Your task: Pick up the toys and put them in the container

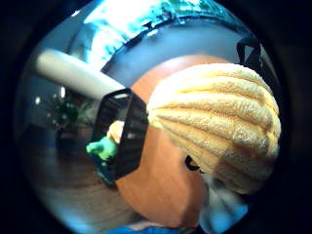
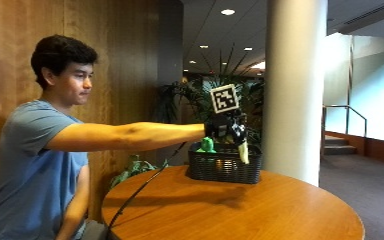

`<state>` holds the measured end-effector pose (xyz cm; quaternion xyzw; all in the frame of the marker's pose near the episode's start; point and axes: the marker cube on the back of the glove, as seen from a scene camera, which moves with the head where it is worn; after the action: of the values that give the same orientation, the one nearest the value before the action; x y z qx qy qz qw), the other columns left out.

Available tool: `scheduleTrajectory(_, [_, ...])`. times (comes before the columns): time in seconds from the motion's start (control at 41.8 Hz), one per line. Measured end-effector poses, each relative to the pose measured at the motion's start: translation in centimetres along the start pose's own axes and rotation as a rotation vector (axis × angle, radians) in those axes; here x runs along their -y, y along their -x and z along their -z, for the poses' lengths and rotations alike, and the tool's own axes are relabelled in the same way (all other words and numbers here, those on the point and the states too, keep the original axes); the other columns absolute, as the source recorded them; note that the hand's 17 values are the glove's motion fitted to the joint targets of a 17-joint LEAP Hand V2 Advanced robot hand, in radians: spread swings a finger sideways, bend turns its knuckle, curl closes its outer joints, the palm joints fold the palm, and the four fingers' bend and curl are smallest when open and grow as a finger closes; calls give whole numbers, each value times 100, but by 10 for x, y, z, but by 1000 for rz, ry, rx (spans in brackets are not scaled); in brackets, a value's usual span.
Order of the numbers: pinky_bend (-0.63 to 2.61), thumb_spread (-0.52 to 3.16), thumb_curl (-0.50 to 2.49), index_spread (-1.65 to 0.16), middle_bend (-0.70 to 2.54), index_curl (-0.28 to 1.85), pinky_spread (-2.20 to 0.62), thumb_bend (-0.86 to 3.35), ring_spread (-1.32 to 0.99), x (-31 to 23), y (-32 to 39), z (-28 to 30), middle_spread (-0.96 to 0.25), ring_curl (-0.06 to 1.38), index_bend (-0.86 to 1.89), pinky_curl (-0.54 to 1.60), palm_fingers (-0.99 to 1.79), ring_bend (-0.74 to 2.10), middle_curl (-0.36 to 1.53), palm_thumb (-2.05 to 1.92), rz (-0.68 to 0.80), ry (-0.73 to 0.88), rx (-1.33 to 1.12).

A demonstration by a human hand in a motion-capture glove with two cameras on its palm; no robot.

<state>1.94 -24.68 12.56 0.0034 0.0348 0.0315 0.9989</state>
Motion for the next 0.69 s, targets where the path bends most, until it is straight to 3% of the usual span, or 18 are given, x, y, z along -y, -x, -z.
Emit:
scheduleTrajectory(0.191, [111, 84, 67, -34, 76, 29, -41, 7, -38, 3, 64, 64, -40, 58, 21, 44, 113, 122, 65, 65, -37, -78, 69])
scheduleTrajectory(0.335, [111, 86, 70, -34, 76, 31, -41, 6, -38, -3, 124, 90, -41, 57, 20, 44, 114, 122, 67, 65, 76, -108, 93])
scheduleTrajectory(0.43, [110, 87, 71, -34, 75, 32, -41, 5, -38, 3, 169, 102, -41, 56, 19, 44, 114, 121, 67, 66, -122, -118, 116])
scheduleTrajectory(0.55, [111, 89, 73, -34, 73, 34, -41, 4, -38, -6, 223, 112, -41, 55, 18, 45, 113, 121, 68, 66, 128, -158, 120])
scheduleTrajectory(0.693, [110, 91, 74, -33, 71, 35, -41, 1, -37, -12, 235, 106, -41, 54, 17, 45, 111, 122, 69, 63, 139, -116, 243])
